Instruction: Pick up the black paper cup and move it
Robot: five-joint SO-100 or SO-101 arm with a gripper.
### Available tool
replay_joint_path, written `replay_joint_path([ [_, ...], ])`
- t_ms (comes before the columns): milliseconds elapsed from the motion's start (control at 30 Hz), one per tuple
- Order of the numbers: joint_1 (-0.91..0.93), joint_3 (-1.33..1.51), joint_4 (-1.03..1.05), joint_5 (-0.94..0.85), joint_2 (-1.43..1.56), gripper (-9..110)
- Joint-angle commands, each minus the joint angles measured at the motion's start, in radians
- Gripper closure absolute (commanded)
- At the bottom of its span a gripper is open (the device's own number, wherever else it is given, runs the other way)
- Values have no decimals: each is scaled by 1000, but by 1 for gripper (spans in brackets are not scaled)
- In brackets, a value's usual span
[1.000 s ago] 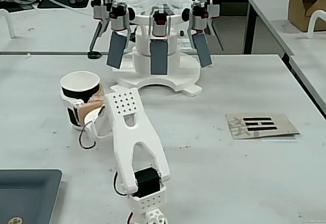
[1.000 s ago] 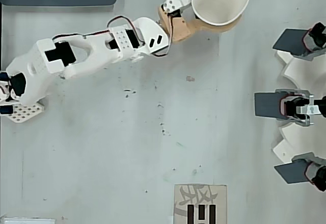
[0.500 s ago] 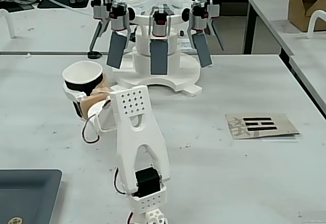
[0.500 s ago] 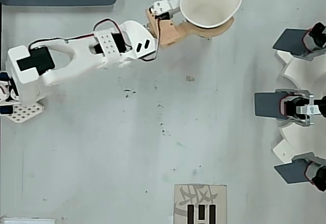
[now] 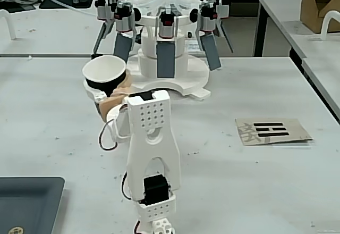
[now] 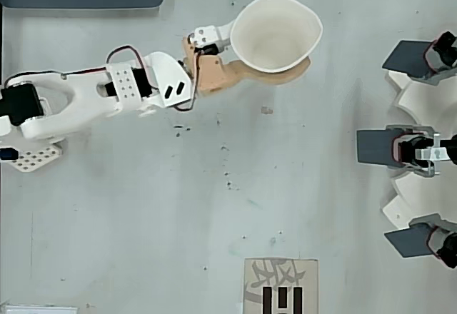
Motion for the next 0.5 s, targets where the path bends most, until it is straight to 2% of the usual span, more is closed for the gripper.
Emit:
replay_joint_path([
  [0,25,37,-40,-6,103,97],
  [467,132,252,-94,0,282,94],
])
